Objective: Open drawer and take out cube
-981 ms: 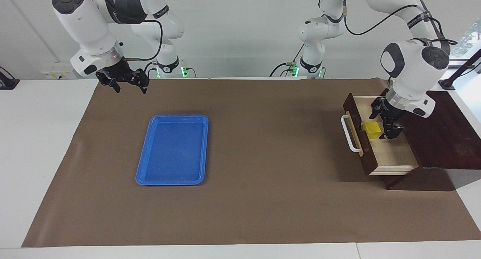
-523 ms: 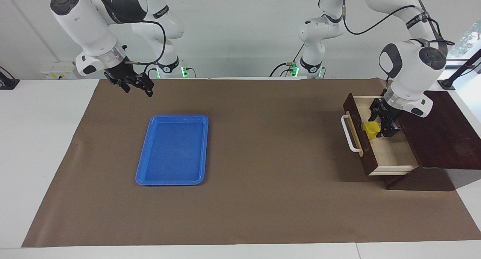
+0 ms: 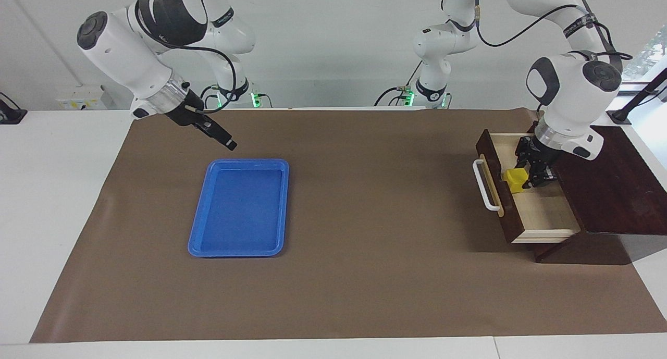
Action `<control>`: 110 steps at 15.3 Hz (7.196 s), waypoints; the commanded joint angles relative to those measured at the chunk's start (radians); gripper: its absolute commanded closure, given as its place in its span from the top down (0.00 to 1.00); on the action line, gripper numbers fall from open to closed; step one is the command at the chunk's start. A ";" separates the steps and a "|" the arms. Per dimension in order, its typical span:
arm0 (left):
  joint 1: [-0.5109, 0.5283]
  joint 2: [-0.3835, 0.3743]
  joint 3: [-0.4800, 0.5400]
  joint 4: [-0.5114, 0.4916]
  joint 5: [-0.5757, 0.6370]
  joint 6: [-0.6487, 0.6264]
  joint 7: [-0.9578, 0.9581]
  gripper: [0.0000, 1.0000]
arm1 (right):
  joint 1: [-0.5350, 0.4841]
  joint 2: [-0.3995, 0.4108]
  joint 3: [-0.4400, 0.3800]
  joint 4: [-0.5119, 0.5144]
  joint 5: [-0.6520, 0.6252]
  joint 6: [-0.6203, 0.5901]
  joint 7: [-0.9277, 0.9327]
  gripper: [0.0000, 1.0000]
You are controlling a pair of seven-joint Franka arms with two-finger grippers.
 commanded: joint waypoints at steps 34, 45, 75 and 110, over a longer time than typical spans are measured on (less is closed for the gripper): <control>-0.529 0.166 -0.008 0.357 0.018 -0.274 -0.608 0.00 | 0.530 0.585 0.003 0.433 0.412 0.488 0.772 1.00; -0.537 0.166 -0.008 0.353 0.015 -0.264 -0.616 0.00 | 0.580 0.579 0.004 0.435 0.398 0.487 0.835 1.00; -0.482 0.148 -0.005 0.286 0.015 -0.222 -0.498 1.00 | 0.557 0.565 0.000 0.436 0.395 0.505 0.848 0.00; 0.100 0.069 0.001 0.051 0.049 0.036 0.326 1.00 | 0.001 0.442 -0.002 -0.099 0.453 0.460 0.124 0.00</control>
